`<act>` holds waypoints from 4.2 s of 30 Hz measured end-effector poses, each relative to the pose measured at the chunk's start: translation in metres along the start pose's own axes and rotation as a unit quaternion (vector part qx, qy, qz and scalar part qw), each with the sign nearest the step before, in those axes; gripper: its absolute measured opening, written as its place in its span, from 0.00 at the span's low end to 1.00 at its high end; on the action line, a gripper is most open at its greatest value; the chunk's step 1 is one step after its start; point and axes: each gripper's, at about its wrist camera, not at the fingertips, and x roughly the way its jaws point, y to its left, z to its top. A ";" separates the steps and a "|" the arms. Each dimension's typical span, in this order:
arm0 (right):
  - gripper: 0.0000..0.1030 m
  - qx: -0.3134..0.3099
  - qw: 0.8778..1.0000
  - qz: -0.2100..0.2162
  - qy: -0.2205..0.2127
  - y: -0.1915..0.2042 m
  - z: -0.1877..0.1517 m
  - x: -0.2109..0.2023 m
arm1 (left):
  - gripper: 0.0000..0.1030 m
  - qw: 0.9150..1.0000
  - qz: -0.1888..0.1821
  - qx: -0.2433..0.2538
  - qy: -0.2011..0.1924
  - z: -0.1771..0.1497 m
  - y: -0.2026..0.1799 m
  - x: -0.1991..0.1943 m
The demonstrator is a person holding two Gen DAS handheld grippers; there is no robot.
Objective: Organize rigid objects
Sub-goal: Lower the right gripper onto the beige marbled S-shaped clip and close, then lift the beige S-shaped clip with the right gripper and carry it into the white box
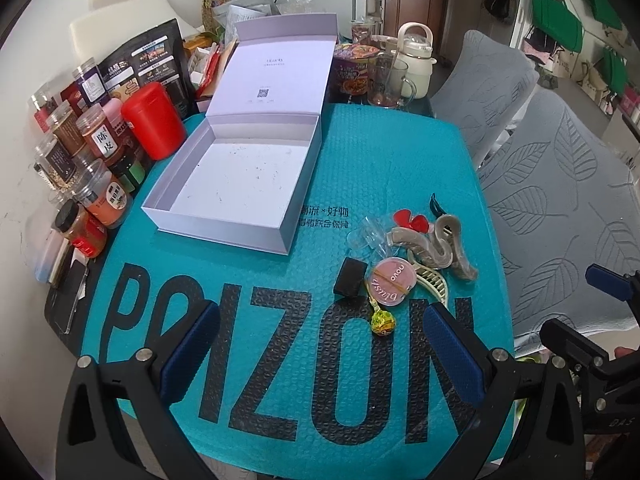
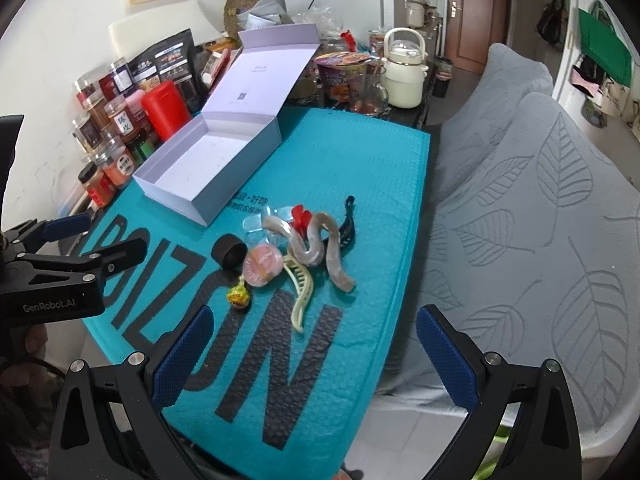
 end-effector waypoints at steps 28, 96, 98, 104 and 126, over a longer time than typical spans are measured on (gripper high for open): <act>1.00 -0.004 1.000 -0.014 0.023 -0.023 0.004 0.101 | 0.90 0.999 -0.045 0.015 0.024 0.006 -0.005 0.106; 0.58 0.009 1.000 0.012 0.004 0.006 0.020 0.129 | 0.25 0.997 -0.074 0.021 0.020 -0.001 0.032 0.107; 0.58 0.009 1.000 0.012 0.001 0.007 0.018 0.123 | 0.25 0.997 -0.073 0.027 0.015 -0.001 0.030 0.098; 0.58 0.009 1.000 0.017 -0.005 0.012 0.013 0.098 | 0.25 0.997 -0.070 0.034 -0.001 0.001 0.026 0.071; 0.58 -0.014 0.998 0.052 -0.029 0.036 0.006 0.005 | 0.25 0.996 -0.073 0.031 -0.052 -0.003 0.019 -0.034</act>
